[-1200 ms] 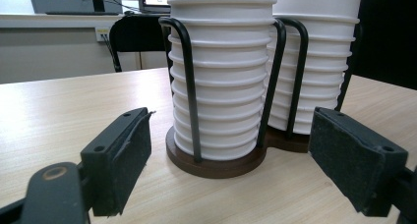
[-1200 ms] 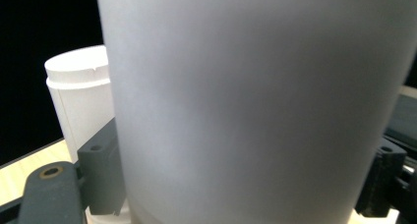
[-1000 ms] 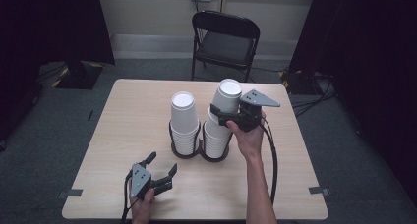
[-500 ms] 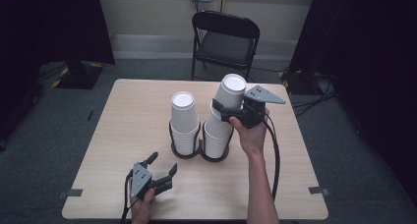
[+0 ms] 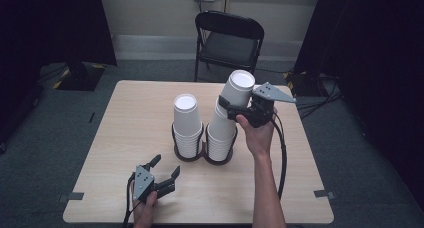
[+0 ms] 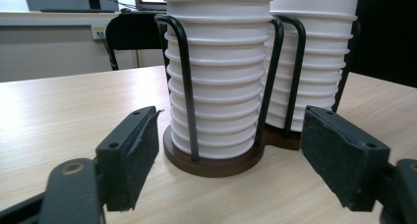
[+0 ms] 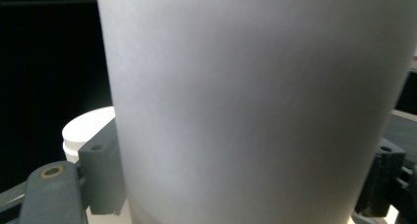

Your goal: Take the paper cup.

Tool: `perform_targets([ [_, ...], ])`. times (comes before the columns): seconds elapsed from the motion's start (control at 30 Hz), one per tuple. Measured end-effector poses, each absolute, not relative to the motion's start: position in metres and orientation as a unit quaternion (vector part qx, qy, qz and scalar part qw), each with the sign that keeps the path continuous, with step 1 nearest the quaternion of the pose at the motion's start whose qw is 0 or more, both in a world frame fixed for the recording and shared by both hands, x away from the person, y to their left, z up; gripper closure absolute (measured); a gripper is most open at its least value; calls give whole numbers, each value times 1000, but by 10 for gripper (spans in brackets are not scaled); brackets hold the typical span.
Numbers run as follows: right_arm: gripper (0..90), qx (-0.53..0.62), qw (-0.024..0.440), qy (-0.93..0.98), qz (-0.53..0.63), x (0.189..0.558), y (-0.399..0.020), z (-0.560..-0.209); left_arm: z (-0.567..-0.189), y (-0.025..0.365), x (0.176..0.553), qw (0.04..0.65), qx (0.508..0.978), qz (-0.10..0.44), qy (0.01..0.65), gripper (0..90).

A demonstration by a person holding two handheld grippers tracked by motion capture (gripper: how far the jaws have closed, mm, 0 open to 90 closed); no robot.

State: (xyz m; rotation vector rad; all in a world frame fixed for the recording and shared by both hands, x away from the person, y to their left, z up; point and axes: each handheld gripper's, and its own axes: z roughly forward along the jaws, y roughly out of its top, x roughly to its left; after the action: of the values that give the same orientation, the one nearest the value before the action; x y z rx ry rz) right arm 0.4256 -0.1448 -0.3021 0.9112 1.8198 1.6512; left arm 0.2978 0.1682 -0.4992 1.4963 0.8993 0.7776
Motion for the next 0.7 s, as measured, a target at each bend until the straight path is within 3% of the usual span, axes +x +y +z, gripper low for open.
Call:
perform_targets([
  [0.7,159,356,273,643,620,400,-181,-289,-498,166,300,568,642,331,396,194],
])
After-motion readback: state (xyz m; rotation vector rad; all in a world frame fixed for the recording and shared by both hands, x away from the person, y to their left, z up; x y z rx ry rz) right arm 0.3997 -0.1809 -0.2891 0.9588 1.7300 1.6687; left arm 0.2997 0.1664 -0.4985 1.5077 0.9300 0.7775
